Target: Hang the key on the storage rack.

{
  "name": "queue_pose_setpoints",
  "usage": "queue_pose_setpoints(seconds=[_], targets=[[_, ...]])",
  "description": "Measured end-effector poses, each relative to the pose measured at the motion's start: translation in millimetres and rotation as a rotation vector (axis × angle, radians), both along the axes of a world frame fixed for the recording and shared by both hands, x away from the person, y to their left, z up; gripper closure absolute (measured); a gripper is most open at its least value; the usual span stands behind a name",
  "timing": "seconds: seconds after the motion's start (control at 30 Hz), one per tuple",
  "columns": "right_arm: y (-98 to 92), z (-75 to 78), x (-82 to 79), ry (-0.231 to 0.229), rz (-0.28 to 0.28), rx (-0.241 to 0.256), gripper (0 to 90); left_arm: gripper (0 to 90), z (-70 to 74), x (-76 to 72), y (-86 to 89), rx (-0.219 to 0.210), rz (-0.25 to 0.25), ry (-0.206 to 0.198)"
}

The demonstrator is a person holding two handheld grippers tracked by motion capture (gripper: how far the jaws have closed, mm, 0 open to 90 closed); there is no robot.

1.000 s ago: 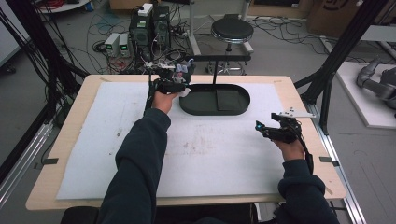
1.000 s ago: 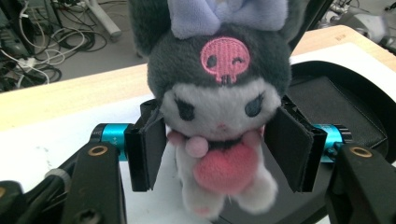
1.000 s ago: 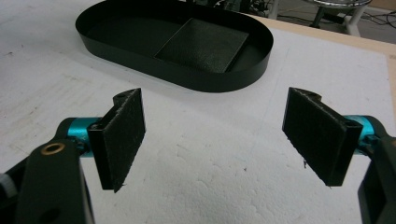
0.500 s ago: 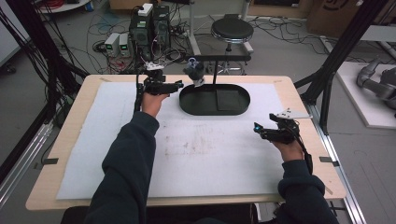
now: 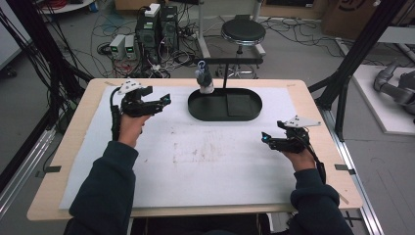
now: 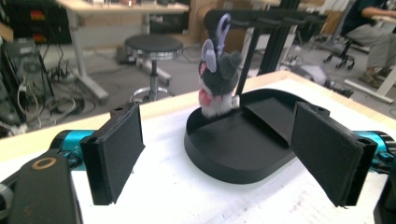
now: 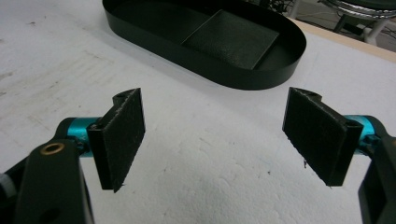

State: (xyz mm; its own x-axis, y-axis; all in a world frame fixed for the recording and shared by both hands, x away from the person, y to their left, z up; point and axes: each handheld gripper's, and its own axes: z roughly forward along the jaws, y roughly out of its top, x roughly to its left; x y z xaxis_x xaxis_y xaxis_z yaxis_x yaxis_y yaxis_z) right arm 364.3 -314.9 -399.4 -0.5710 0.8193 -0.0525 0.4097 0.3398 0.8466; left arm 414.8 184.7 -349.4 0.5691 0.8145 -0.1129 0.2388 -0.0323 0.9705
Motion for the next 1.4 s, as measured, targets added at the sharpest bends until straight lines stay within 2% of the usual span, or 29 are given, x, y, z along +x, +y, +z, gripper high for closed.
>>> queue_pose_setpoints(seconds=[0.1,0.27,0.4,0.7,0.97,1.13,1.4], targets=[[1.1,-0.2,-0.6,-0.003,0.014,-0.002,21.4,17.7,-4.3,-15.0,10.7,0.008,-0.009,-0.05],[1.5,-0.8,-0.9,-0.003,0.021,-0.003,21.4,17.4,-14.5,-31.2,23.8,-0.011,-0.01,-0.033],[0.6,-1.3,0.0,-0.001,0.016,0.0,21.4,17.4,-23.9,-41.1,31.6,-0.006,0.034,-0.02],[0.0,-1.4,-0.2,0.001,0.005,-0.004,21.4,17.4,-38.5,-52.6,42.4,0.019,0.085,-0.011],[2.3,-1.4,-1.8,0.001,-0.004,-0.012,21.4,17.4,-54.1,-60.9,48.4,0.008,0.093,-0.003],[4.9,-2.3,0.9,0.001,-0.002,-0.019,21.4,17.4,-55.4,-63.3,53.0,0.005,0.113,-0.012],[6.0,-4.2,1.7,0.016,-0.003,-0.023,21.5,17.4,-57.0,-63.2,54.5,0.014,0.123,-0.004]])
